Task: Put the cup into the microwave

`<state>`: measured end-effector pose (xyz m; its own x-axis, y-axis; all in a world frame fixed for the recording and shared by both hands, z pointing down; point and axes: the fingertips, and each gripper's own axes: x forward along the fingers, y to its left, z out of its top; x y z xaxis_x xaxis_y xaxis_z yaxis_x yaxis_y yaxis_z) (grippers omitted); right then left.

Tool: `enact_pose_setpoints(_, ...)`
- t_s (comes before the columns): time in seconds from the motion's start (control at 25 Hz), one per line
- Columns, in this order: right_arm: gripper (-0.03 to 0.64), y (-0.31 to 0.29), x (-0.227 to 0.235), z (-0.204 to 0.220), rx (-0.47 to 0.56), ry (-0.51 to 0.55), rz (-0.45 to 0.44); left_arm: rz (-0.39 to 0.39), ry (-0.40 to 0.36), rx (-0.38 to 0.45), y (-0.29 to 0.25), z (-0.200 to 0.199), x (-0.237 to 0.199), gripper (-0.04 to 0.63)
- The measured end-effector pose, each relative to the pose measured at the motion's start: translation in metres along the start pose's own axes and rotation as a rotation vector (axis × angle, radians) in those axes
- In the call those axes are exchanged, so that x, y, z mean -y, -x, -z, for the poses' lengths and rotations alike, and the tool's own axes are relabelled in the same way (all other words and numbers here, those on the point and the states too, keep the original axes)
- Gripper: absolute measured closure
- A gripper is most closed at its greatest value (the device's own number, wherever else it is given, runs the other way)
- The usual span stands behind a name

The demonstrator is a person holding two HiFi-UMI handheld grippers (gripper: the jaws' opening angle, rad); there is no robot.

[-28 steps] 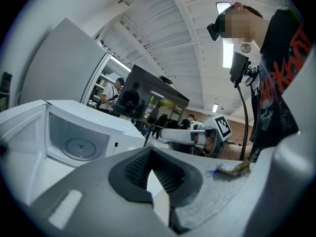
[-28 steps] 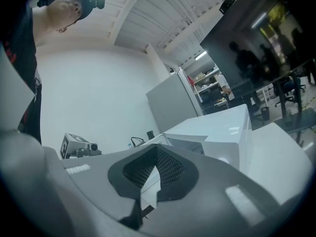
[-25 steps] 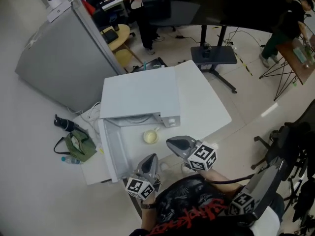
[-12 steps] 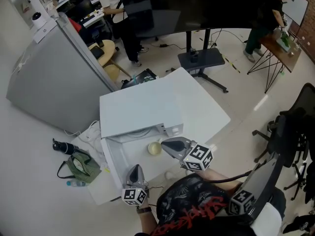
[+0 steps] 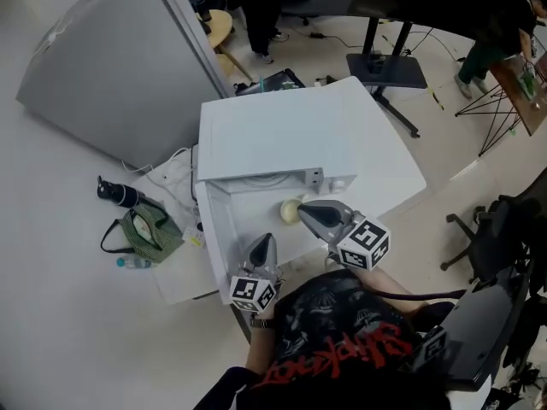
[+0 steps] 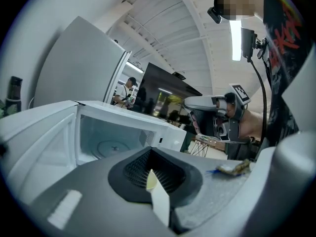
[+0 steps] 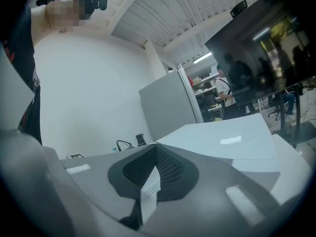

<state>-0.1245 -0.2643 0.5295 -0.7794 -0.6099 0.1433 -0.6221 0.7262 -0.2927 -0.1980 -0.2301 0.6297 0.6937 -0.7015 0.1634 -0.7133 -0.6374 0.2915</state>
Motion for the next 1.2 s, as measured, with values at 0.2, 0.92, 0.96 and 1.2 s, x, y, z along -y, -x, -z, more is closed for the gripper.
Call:
enact_pose_setpoints(0.2,0.617,-0.005,-0.006,0.022,-0.045,-0.029,0.011,0.036,0.036,-0.012,-0.002,0.005,0.014,0.595)
enact_pose_setpoints(0.92,0.617,-0.005,0.039,-0.004,-0.008,-0.030,-0.121,0.034,-0.039,-0.027,-0.047,-0.006,0.044,0.545)
enact_pose_setpoints(0.96,0.617,-0.005,0.039,-0.001,-0.015,-0.040,-0.128,0.009,-0.033,-0.037,-0.046,-0.002,0.041,0.510)
enact_pose_setpoints(1.2,0.617,0.003,0.039,0.021,-0.082,-0.031,-0.162,-0.107,0.069,-0.144,-0.045,0.045,0.029,0.235)
